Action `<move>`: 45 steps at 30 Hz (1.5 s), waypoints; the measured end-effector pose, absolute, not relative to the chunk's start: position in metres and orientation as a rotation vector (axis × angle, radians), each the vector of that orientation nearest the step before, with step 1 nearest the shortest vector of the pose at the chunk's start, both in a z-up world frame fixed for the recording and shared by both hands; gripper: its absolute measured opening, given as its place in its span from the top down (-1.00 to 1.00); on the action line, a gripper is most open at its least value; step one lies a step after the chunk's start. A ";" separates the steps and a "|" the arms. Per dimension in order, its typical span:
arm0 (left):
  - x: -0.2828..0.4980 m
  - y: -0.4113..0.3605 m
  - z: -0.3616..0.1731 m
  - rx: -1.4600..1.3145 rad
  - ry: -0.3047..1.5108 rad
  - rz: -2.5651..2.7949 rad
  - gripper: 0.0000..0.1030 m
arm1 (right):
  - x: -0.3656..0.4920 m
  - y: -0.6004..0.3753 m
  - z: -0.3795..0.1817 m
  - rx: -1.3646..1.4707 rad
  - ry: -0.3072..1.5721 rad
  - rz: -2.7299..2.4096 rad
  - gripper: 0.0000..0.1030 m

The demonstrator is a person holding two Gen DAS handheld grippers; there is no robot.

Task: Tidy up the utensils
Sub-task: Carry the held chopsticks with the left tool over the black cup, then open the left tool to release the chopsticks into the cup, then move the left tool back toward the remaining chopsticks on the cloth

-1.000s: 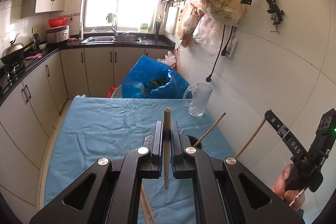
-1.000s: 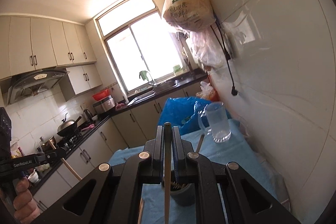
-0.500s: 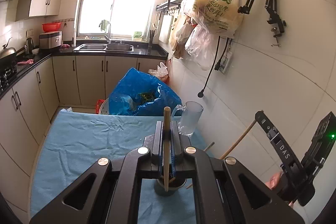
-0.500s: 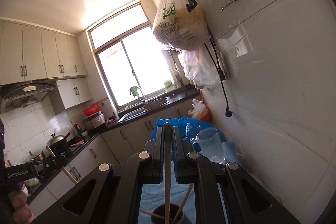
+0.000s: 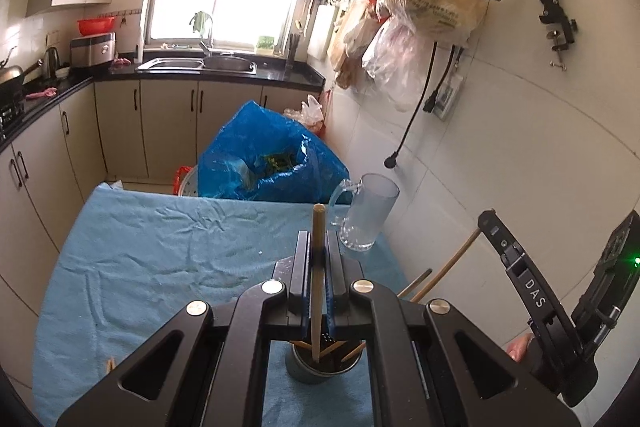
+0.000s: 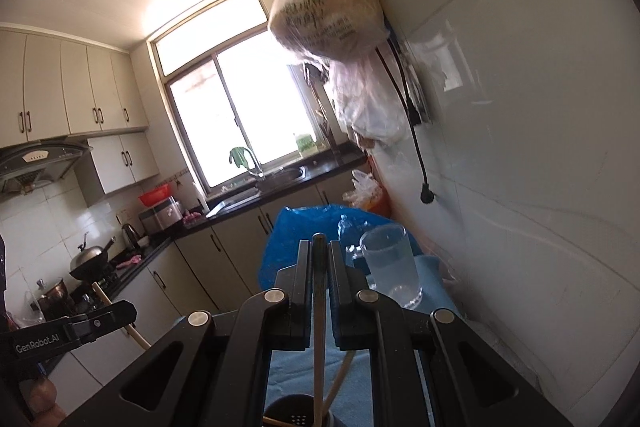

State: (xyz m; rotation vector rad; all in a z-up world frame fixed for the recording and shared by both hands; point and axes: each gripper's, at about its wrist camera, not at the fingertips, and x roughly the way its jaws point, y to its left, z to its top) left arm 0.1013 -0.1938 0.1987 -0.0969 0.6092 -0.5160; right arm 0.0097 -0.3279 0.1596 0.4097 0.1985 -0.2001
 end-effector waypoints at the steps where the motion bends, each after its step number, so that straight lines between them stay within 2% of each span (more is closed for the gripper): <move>1: 0.102 -0.196 0.194 -0.089 0.614 -0.522 0.89 | 0.012 -0.329 0.156 0.410 0.206 -0.202 0.85; 16: 0.109 -0.187 0.173 -0.092 0.669 -0.495 0.87 | 0.022 -0.324 0.134 0.433 0.298 -0.180 0.83; 18: 0.108 -0.183 0.175 -0.104 0.672 -0.491 0.78 | 0.022 -0.324 0.134 0.442 0.315 -0.163 0.74; 20: 0.105 -0.176 0.180 -0.124 0.664 -0.489 0.41 | 0.019 -0.324 0.139 0.442 0.312 -0.164 0.71; 27: 0.070 -0.140 0.215 -0.168 0.558 -0.482 0.36 | -0.020 -0.315 0.177 0.416 0.215 -0.146 0.66; 28: 0.062 -0.132 0.221 -0.168 0.534 -0.479 0.34 | -0.029 -0.312 0.183 0.412 0.194 -0.138 0.63; 30: 0.046 -0.118 0.230 -0.163 0.493 -0.465 0.26 | -0.051 -0.301 0.194 0.391 0.147 -0.114 0.30; 31: 0.035 -0.108 0.234 -0.163 0.466 -0.453 0.19 | -0.062 -0.295 0.197 0.379 0.125 -0.110 0.24; 36: -0.005 -0.068 0.236 -0.152 0.409 -0.397 0.09 | -0.098 -0.268 0.197 0.319 0.079 -0.086 0.11; 40: -0.031 -0.037 0.218 -0.106 0.403 -0.310 -0.19 | -0.109 -0.250 0.183 0.295 0.119 -0.064 -0.19; 42: -0.040 -0.021 0.205 -0.094 0.420 -0.264 -0.23 | -0.113 -0.238 0.169 0.277 0.164 -0.044 -0.39; 45: -0.050 0.007 0.178 -0.101 0.474 -0.222 -0.25 | -0.111 -0.222 0.149 0.245 0.237 -0.019 -0.59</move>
